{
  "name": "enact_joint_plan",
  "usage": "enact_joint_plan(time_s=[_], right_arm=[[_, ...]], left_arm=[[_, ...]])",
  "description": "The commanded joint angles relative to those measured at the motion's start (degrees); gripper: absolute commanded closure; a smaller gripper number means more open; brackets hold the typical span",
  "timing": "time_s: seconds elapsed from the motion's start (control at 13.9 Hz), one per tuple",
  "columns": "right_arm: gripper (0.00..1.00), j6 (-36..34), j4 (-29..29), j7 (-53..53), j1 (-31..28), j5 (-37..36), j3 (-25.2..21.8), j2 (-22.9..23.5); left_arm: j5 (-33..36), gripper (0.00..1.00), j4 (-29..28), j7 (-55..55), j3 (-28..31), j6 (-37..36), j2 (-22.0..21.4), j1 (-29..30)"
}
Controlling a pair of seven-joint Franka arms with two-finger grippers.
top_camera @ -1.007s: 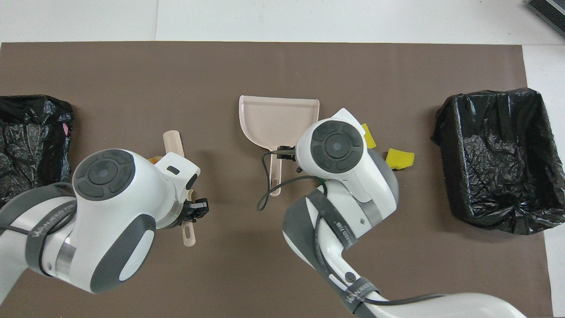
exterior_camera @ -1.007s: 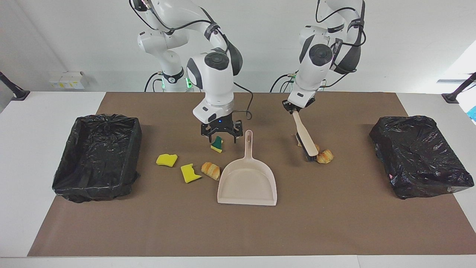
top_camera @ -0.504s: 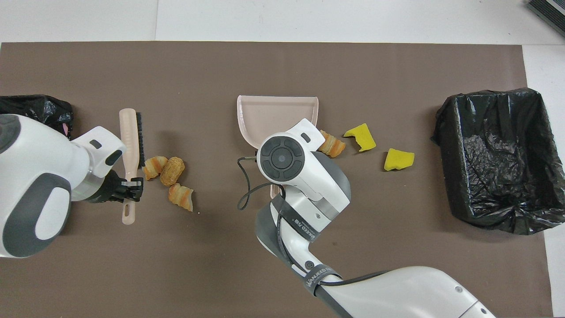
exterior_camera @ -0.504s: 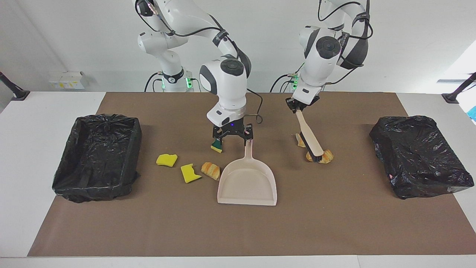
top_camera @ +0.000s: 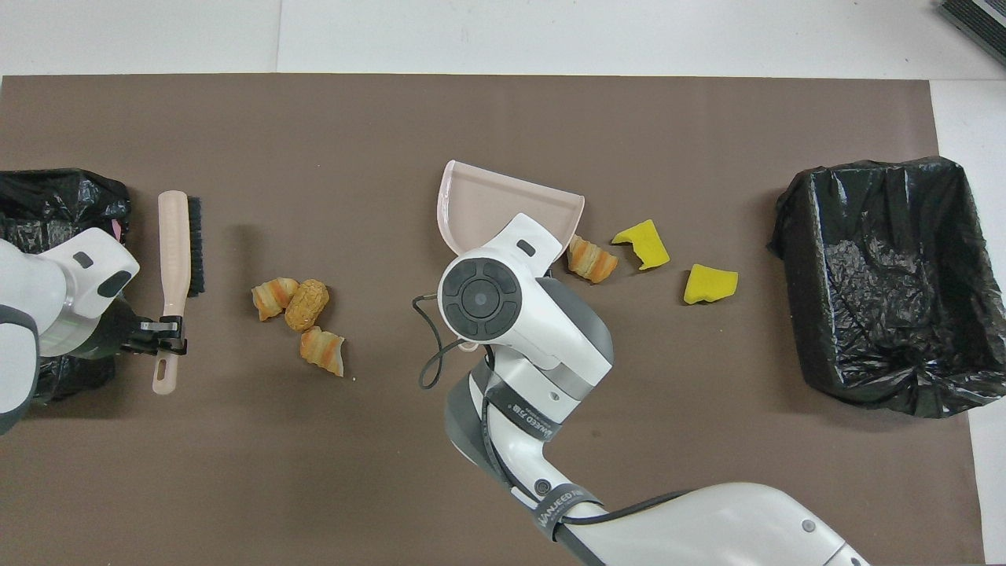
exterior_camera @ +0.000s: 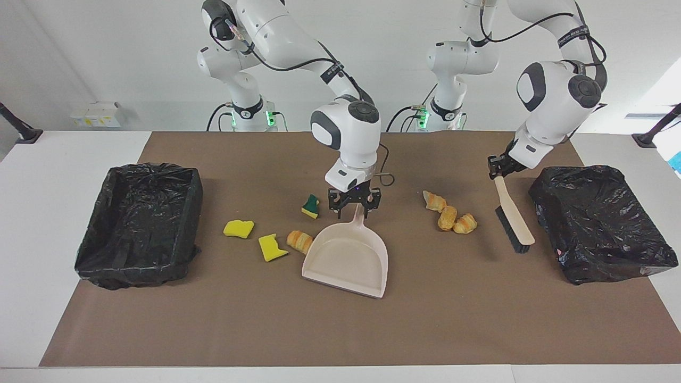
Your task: Sweep and dump trash in bin
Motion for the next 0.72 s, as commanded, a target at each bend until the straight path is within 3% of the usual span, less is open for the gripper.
enact_joint_plan(time_s=[0.0, 0.14, 0.43, 0.5, 0.65], right_arm=[[0.17, -2.46, 1.62, 0.17, 0.27, -0.85, 0.54, -0.11], [0.18, 2.80, -0.91, 2.29, 0.35, 2.94, 0.63, -0.28], [0.26, 3.00, -2.95, 2.91, 0.35, 8.20, 0.72, -1.17], [0.31, 2.65, -3.39, 2.73, 0.26, 8.57, 0.72, -1.25], [0.54, 1.42, -3.39, 2.38, 0.35, 8.66, 0.72, -1.43]], left_arm=[[0.83, 1.00, -0.85, 3.37, -0.72, 1.50, -0.60, 1.92], [1.18, 1.00, -1.98, 3.46, -0.72, 1.50, -0.60, 2.36], [1.71, 1.00, -2.25, 7.40, -0.72, 1.32, -0.52, 2.45], [2.23, 1.00, -2.95, 8.20, -0.72, 1.24, -0.52, 2.45], [2.24, 1.00, -3.22, 8.56, -0.81, 0.89, -0.52, 2.27]])
